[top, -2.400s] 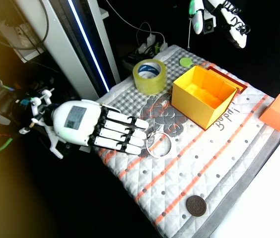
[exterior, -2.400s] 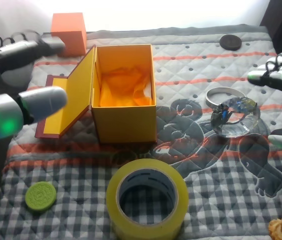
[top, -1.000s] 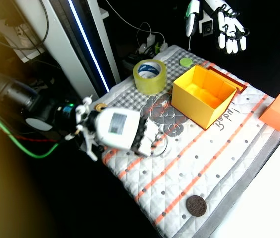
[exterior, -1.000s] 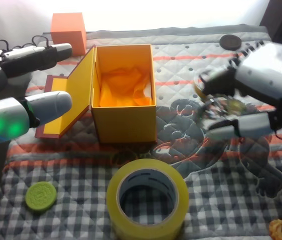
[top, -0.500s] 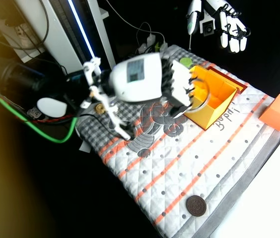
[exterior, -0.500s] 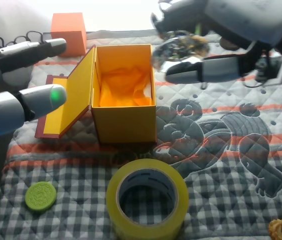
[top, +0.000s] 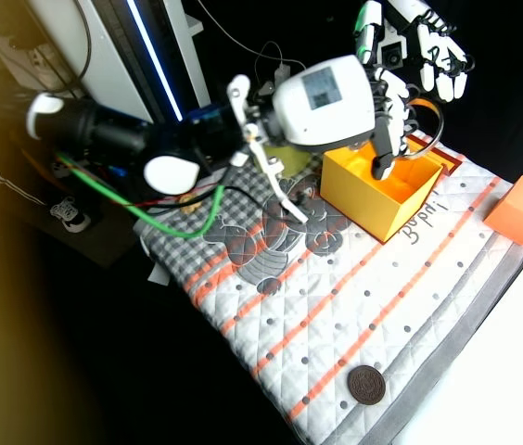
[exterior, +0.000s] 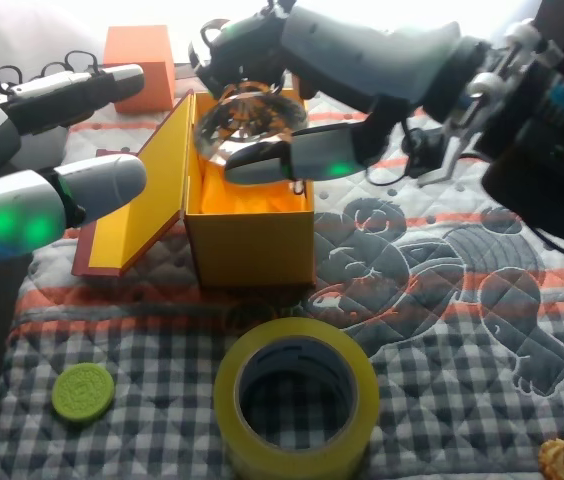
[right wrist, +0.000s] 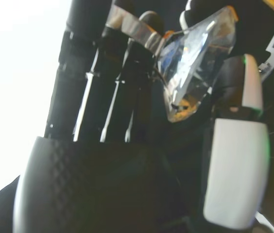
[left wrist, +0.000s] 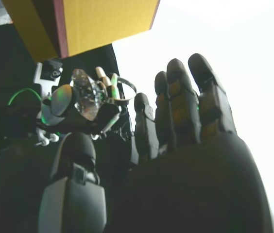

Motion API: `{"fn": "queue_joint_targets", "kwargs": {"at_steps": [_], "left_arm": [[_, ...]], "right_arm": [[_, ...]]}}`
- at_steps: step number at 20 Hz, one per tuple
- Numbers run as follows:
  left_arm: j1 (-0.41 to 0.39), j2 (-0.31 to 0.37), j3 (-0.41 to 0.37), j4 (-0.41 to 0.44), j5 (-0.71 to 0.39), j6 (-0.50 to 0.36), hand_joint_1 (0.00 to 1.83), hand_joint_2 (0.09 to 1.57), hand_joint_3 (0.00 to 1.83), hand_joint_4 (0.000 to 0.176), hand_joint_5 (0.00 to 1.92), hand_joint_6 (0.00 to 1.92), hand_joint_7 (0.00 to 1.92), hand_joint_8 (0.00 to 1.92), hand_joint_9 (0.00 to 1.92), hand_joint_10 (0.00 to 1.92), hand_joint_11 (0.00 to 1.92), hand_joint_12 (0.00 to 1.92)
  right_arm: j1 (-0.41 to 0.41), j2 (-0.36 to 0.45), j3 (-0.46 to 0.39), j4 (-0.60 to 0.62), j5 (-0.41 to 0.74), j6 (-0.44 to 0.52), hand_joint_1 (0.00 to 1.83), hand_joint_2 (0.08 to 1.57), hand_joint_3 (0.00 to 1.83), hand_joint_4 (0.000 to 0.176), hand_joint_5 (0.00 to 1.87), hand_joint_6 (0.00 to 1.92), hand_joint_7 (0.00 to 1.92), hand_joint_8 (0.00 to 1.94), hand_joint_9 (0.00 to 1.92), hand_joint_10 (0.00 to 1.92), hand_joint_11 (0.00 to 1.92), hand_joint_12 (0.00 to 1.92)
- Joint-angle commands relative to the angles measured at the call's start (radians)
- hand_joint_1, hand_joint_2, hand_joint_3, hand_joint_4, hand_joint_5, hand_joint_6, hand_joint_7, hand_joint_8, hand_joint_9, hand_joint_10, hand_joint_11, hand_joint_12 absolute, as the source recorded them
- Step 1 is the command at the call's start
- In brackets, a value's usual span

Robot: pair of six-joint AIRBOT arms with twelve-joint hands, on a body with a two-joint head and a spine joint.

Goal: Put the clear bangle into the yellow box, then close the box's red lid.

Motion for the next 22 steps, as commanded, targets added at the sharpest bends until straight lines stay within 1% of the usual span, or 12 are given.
{"fn": "queue_joint_targets", "kwargs": {"at_steps": [1, 2, 4, 5, 6, 9, 13, 14, 17, 18, 21, 22], "left_arm": [[-0.014, -0.005, 0.006, 0.016, -0.111, -0.005, 0.24, 1.15, 0.00, 0.176, 0.29, 0.00, 0.31, 0.00, 0.35, 0.00, 0.00, 0.54], [-0.014, -0.006, 0.007, 0.016, -0.110, -0.005, 0.23, 1.15, 0.00, 0.176, 0.30, 0.00, 0.29, 0.00, 0.34, 0.00, 0.00, 0.54], [-0.015, -0.006, 0.008, 0.010, -0.106, -0.006, 0.25, 1.15, 0.00, 0.176, 0.30, 0.00, 0.28, 0.00, 0.33, 0.00, 0.00, 0.66], [-0.015, -0.006, 0.008, 0.007, -0.105, -0.006, 0.26, 1.15, 0.00, 0.176, 0.29, 0.00, 0.28, 0.00, 0.32, 0.00, 0.00, 0.63], [-0.015, -0.006, 0.008, 0.004, -0.105, -0.006, 0.25, 1.15, 0.00, 0.176, 0.25, 0.00, 0.26, 0.00, 0.30, 0.00, 0.00, 0.60], [-0.014, -0.007, 0.008, 0.000, -0.103, -0.007, 0.26, 1.16, 0.00, 0.176, 0.27, 0.00, 0.27, 0.00, 0.32, 0.00, 0.00, 0.68], [-0.014, -0.007, 0.008, -0.003, -0.099, -0.007, 0.26, 1.17, 0.00, 0.176, 0.33, 0.01, 0.31, 0.01, 0.36, 0.01, 0.00, 0.69], [-0.014, -0.006, 0.007, -0.004, -0.100, -0.009, 0.26, 1.17, 0.00, 0.173, 0.34, 0.01, 0.32, 0.00, 0.37, 0.01, 0.00, 0.69], [-0.014, -0.005, 0.003, -0.003, -0.100, -0.014, 0.23, 1.17, 0.00, 0.176, 0.32, 0.01, 0.32, 0.00, 0.38, 0.01, 0.00, 0.63], [-0.012, 0.000, -0.003, -0.001, -0.099, -0.017, 0.20, 1.17, 0.00, 0.167, 0.36, 0.00, 0.32, 0.00, 0.36, 0.00, 0.00, 0.57], [0.024, 0.049, -0.042, 0.036, -0.124, -0.052, 0.20, 1.17, 0.00, 0.175, 0.38, 0.01, 0.35, 0.00, 0.39, 0.00, 0.00, 0.63], [0.040, 0.071, -0.056, 0.057, -0.127, -0.073, 0.19, 1.17, 0.00, 0.164, 0.39, 0.01, 0.37, 0.01, 0.40, 0.00, 0.00, 0.61]], "right_arm": [[0.021, 0.000, 0.005, 0.034, 0.146, 0.007, 1.24, 1.10, 0.00, 0.000, 0.91, 1.02, 1.14, 0.81, 1.41, 0.00, 1.31, 0.47], [0.020, -0.005, 0.006, 0.035, 0.143, 0.007, 1.26, 1.09, 0.00, 0.000, 0.94, 0.93, 1.17, 0.78, 1.51, 0.04, 1.30, 0.84], [0.001, -0.016, 0.001, 0.045, 0.142, 0.007, 1.05, 1.16, 0.00, 0.015, 0.88, 1.12, 0.97, 0.10, 1.05, 0.00, 0.60, 1.16], [-0.006, -0.018, -0.001, 0.050, 0.142, 0.007, 0.84, 1.11, 0.00, 0.000, 0.67, 0.42, 0.76, 0.02, 0.77, 0.00, 0.35, 0.96], [-0.014, -0.019, -0.003, 0.058, 0.142, 0.007, 0.72, 1.05, 0.00, 0.000, 0.53, 0.12, 0.55, 0.00, 0.55, 0.00, 0.18, 0.80], [-0.036, -0.013, -0.005, 0.091, 0.150, 0.007, 0.31, 1.13, 0.00, 0.000, 0.23, 0.00, 0.26, 0.00, 0.29, 0.00, 0.02, 0.86], [-0.052, 0.001, -0.004, 0.115, 0.149, 0.007, 0.08, 1.12, 0.00, 0.000, 0.09, 0.00, 0.12, 0.00, 0.13, 0.00, 0.00, 0.31], [-0.052, 0.012, -0.004, 0.118, 0.149, 0.007, 0.08, 1.12, 0.00, 0.025, 0.08, 0.00, 0.12, 0.00, 0.12, 0.00, 0.00, 0.29], [-0.057, 0.043, -0.012, 0.118, 0.159, 0.007, 0.07, 1.13, 0.00, 0.051, 0.09, 0.00, 0.14, 0.00, 0.14, 0.00, 0.00, 0.36], [-0.065, 0.068, -0.023, 0.119, 0.181, 0.007, 0.02, 1.15, 0.00, 0.050, 0.10, 0.00, 0.17, 0.00, 0.22, 0.01, 0.00, 0.77], [-0.116, 0.170, -0.077, 0.146, 0.293, 0.008, 0.02, 1.10, 0.00, 0.039, 0.13, 0.00, 0.33, 0.02, 0.42, 0.04, 0.08, 1.25], [-0.137, 0.198, -0.091, 0.158, 0.326, 0.008, 0.00, 1.06, 0.00, 0.072, 0.15, 0.00, 0.34, 0.01, 0.28, 0.05, 0.01, 0.96]]}}
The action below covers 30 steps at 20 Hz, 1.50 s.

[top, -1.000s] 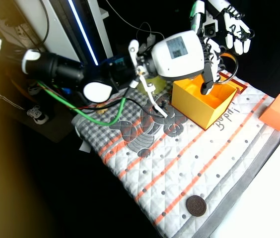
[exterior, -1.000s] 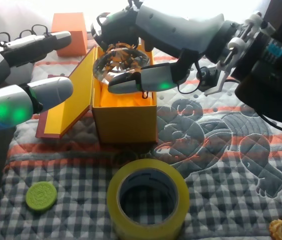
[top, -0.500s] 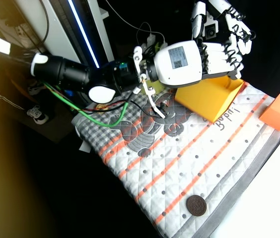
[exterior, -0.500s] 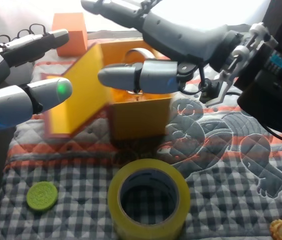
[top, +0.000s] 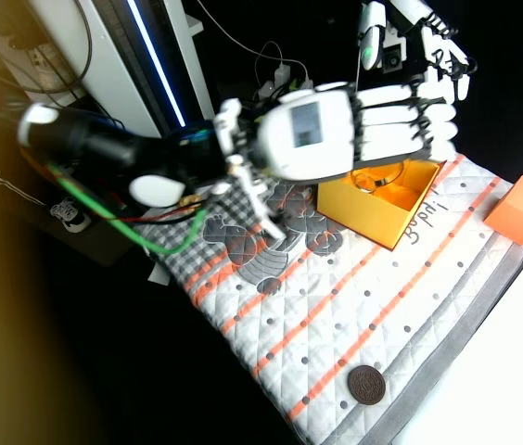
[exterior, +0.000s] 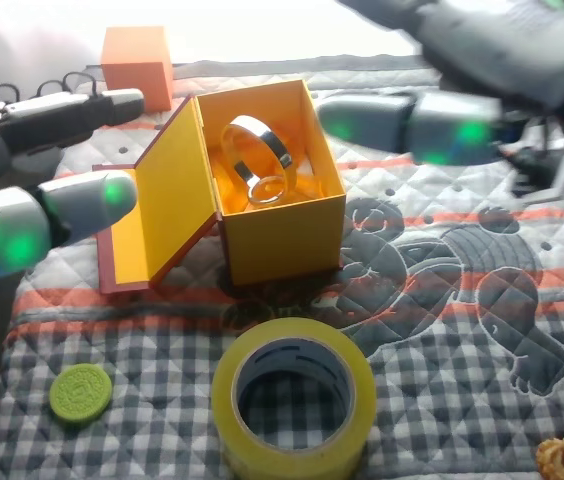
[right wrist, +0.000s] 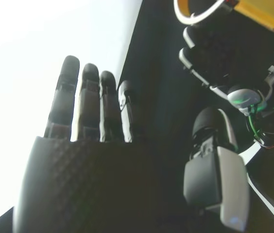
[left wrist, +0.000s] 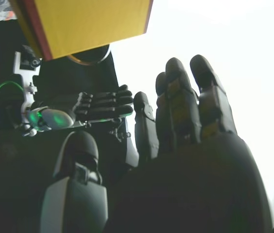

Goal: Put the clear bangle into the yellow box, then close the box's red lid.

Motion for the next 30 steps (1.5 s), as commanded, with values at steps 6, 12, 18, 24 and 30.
{"fn": "queue_joint_targets", "kwargs": {"at_steps": [6, 12, 18, 24, 30], "left_arm": [[0.084, 0.098, -0.090, 0.206, -0.079, -0.121, 0.12, 1.29, 0.01, 0.036, 0.30, 0.00, 0.46, 0.00, 0.43, 0.00, 0.00, 0.58], [0.107, 0.063, -0.070, 0.360, 0.030, -0.295, 0.07, 1.41, 0.00, 0.000, 0.29, 0.01, 0.34, 0.01, 0.36, 0.00, 0.11, 0.63], [0.057, 0.002, -0.039, 0.403, 0.146, -0.295, 0.00, 1.50, 0.01, 0.000, 0.10, 0.00, 0.15, 0.00, 0.19, 0.00, 0.03, 0.50], [0.000, -0.054, -0.003, 0.445, 0.225, -0.311, 0.00, 1.57, 0.02, 0.000, 0.00, 0.00, 0.00, 0.00, 0.02, 0.01, 0.00, 0.39], [-0.027, -0.119, 0.053, 0.450, 0.304, -0.345, 0.00, 1.55, 0.01, 0.000, 0.00, 0.00, 0.00, 0.00, 0.00, 0.00, 0.00, 0.32]], "right_arm": [[-0.122, 0.101, -0.056, 0.101, 0.308, 0.001, 0.02, 1.15, 0.00, 0.070, 0.15, 0.00, 0.18, 0.00, 0.18, 0.01, 0.01, 0.57], [-0.158, 0.122, -0.077, 0.124, 0.351, -0.002, 0.01, 1.21, 0.00, 0.038, 0.15, 0.00, 0.10, 0.00, 0.04, 0.00, 0.00, 0.07], [-0.171, 0.123, -0.079, 0.136, 0.351, -0.002, 0.02, 1.19, 0.00, 0.048, 0.17, 0.01, 0.08, 0.00, 0.00, 0.00, 0.00, 0.00], [-0.184, 0.125, -0.081, 0.151, 0.352, -0.002, 0.03, 1.21, 0.01, 0.068, 0.18, 0.01, 0.09, 0.01, 0.02, 0.01, 0.00, 0.00], [-0.204, 0.135, -0.089, 0.170, 0.364, -0.002, 0.01, 1.27, 0.01, 0.060, 0.19, 0.00, 0.15, 0.01, 0.05, 0.01, 0.02, 0.01]]}}
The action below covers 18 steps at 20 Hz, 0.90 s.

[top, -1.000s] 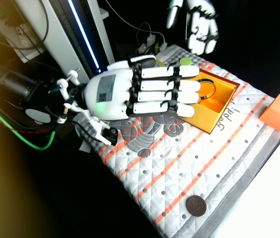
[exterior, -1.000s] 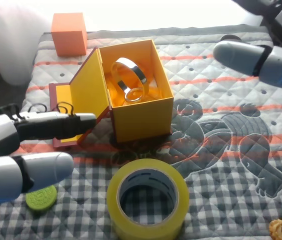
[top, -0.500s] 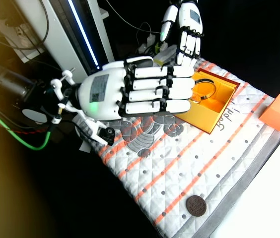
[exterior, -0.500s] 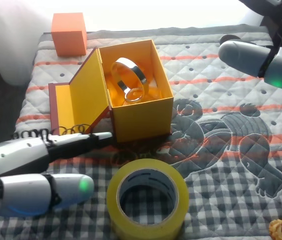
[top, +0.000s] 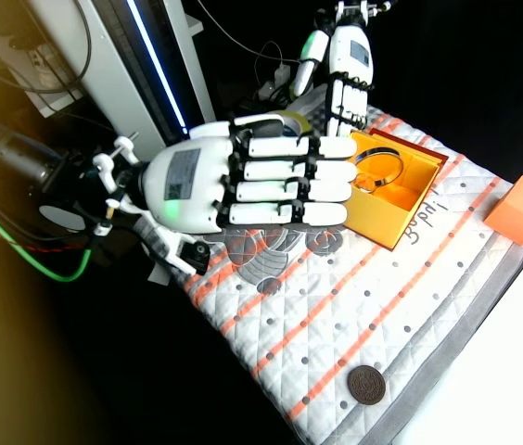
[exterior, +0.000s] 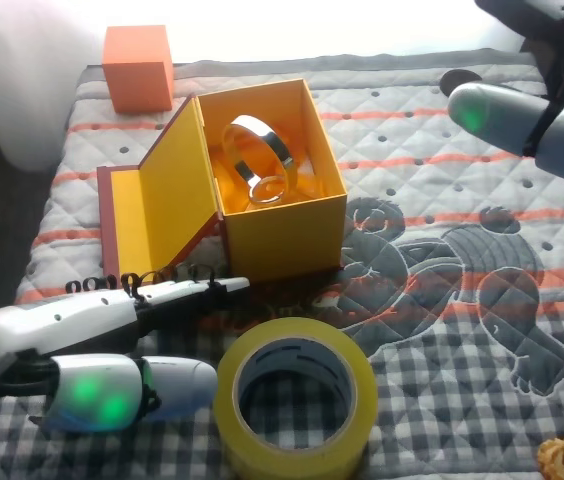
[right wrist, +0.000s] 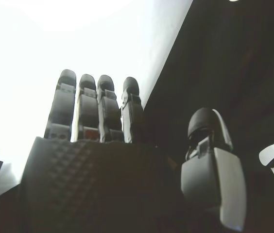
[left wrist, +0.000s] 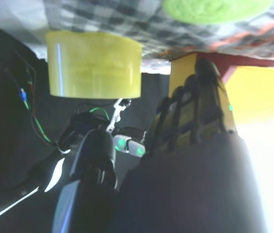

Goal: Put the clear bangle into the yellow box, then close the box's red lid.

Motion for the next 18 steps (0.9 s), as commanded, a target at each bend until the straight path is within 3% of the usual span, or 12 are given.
{"fn": "queue_joint_targets", "kwargs": {"at_steps": [1, 2, 7, 8, 12, 18], "left_arm": [[-0.012, -0.007, 0.009, -0.026, -0.087, -0.004, 0.00, 1.56, 0.01, 0.000, 0.00, 0.00, 0.00, 0.00, 0.00, 0.00, 0.00, 0.20], [-0.012, -0.011, 0.020, -0.050, -0.085, -0.004, 0.00, 1.56, 0.01, 0.000, 0.00, 0.00, 0.00, 0.00, 0.00, 0.00, 0.00, 0.12], [-0.011, 0.003, 0.051, -0.148, -0.107, 0.024, 0.00, 1.56, 0.01, 0.000, 0.00, 0.00, 0.00, 0.00, 0.00, 0.00, 0.06, 0.13], [-0.011, 0.014, 0.043, -0.191, -0.118, 0.085, 0.00, 1.55, 0.00, 0.000, 0.00, 0.00, 0.00, 0.00, 0.00, 0.00, 0.07, 0.14], [-0.007, 0.041, 0.033, -0.289, -0.167, 0.185, 0.00, 1.52, 0.00, 0.000, 0.00, 0.00, 0.00, 0.00, 0.00, 0.00, 0.03, 0.13], [0.008, 0.077, 0.034, -0.375, -0.284, 0.207, 0.00, 1.54, 0.00, 0.000, 0.00, 0.00, 0.00, 0.00, 0.00, 0.00, 0.01, 0.09]], "right_arm": [[0.004, 0.009, -0.002, 0.010, 0.133, 0.004, 0.01, 1.27, 0.01, 0.059, 0.19, 0.00, 0.15, 0.01, 0.05, 0.01, 0.02, 0.01], [0.001, 0.012, -0.004, 0.010, 0.133, 0.004, 0.01, 1.27, 0.01, 0.062, 0.19, 0.00, 0.17, 0.01, 0.06, 0.01, 0.02, 0.01], [-0.010, 0.012, -0.006, 0.015, 0.133, 0.004, 0.01, 1.27, 0.01, 0.052, 0.20, 0.01, 0.18, 0.01, 0.08, 0.01, 0.02, 0.01], [-0.013, 0.012, -0.007, 0.016, 0.133, 0.004, 0.00, 1.26, 0.00, 0.071, 0.20, 0.01, 0.18, 0.01, 0.08, 0.01, 0.03, 0.02], [-0.020, 0.014, -0.010, 0.021, 0.135, 0.004, 0.00, 1.26, 0.00, 0.066, 0.20, 0.00, 0.20, 0.01, 0.09, 0.01, 0.04, 0.03], [-0.030, 0.020, -0.015, 0.026, 0.136, 0.004, 0.00, 1.28, 0.01, 0.045, 0.21, 0.00, 0.22, 0.01, 0.13, 0.02, 0.07, 0.04]]}}
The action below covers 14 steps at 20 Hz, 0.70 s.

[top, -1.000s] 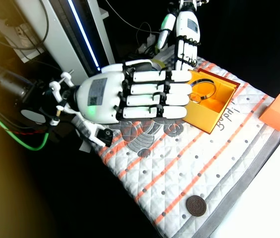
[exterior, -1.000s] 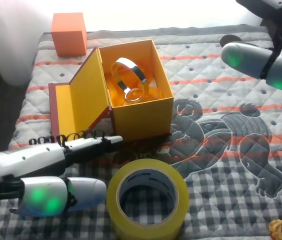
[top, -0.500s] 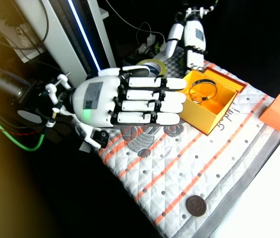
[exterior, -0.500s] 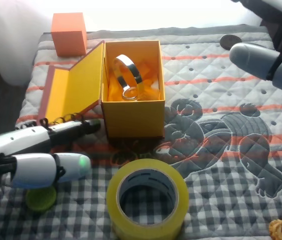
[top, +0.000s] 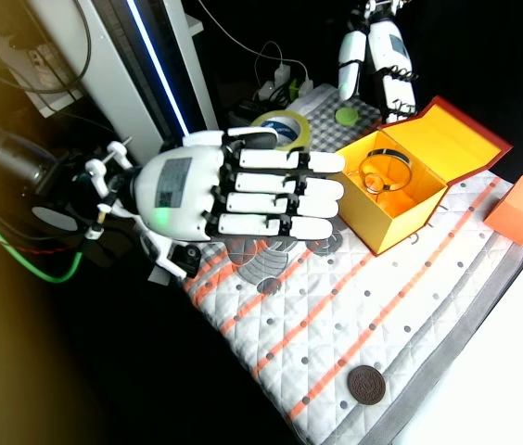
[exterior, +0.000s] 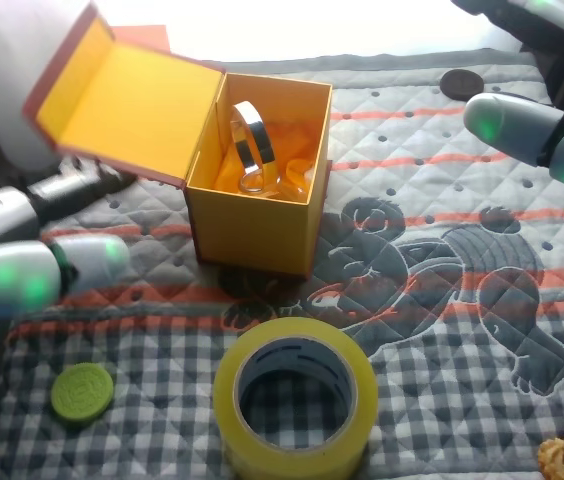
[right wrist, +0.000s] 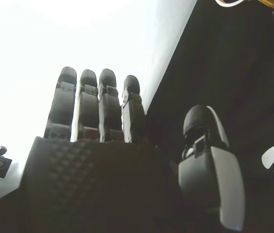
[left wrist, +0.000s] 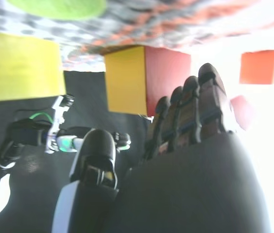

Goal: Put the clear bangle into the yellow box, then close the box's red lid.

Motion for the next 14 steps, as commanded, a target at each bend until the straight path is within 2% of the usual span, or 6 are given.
{"fn": "queue_joint_targets", "kwargs": {"at_steps": [1, 2, 7, 11, 13, 14], "left_arm": [[-0.008, 0.006, 0.001, -0.004, -0.165, 0.000, 0.00, 1.54, 0.00, 0.000, 0.00, 0.00, 0.00, 0.00, 0.00, 0.00, 0.00, 0.02], [-0.008, 0.007, 0.001, -0.007, -0.183, 0.000, 0.00, 1.53, 0.00, 0.000, 0.00, 0.00, 0.00, 0.00, 0.00, 0.00, 0.03, 0.02], [-0.064, -0.006, 0.013, 0.013, -0.209, 0.000, 0.00, 1.49, 0.00, 0.000, 0.00, 0.00, 0.00, 0.00, 0.00, 0.00, 0.03, 0.01], [-0.156, -0.027, 0.022, 0.102, -0.163, 0.000, 0.00, 1.47, 0.00, 0.000, 0.00, 0.00, 0.00, 0.00, 0.00, 0.00, 0.04, 0.02], [-0.230, -0.045, 0.030, 0.172, -0.119, -0.001, 0.00, 1.48, 0.00, 0.000, 0.00, 0.00, 0.00, 0.00, 0.00, 0.00, 0.04, 0.02], [-0.268, -0.057, 0.029, 0.236, -0.087, -0.013, 0.00, 1.46, 0.00, 0.000, 0.00, 0.00, 0.00, 0.00, 0.00, 0.00, 0.06, 0.03]], "right_arm": [[0.005, 0.008, -0.003, 0.005, 0.127, 0.004, 0.00, 1.28, 0.00, 0.049, 0.21, 0.00, 0.23, 0.01, 0.13, 0.02, 0.06, 0.04], [0.003, 0.008, -0.003, 0.006, 0.127, 0.004, 0.00, 1.28, 0.00, 0.046, 0.20, 0.00, 0.23, 0.01, 0.13, 0.01, 0.06, 0.04], [0.003, 0.005, -0.003, 0.007, 0.128, 0.004, 0.00, 1.27, 0.00, 0.059, 0.21, 0.00, 0.24, 0.01, 0.14, 0.01, 0.06, 0.04], [-0.003, 0.002, -0.001, 0.011, 0.131, 0.004, 0.00, 1.27, 0.00, 0.048, 0.19, 0.00, 0.23, 0.00, 0.13, 0.01, 0.06, 0.05], [-0.010, 0.000, -0.001, 0.017, 0.137, 0.004, 0.00, 1.28, 0.00, 0.048, 0.20, 0.00, 0.22, 0.00, 0.14, 0.01, 0.05, 0.05], [-0.015, 0.000, -0.001, 0.021, 0.141, 0.004, 0.00, 1.28, 0.00, 0.049, 0.20, 0.00, 0.23, 0.00, 0.14, 0.01, 0.06, 0.05]]}}
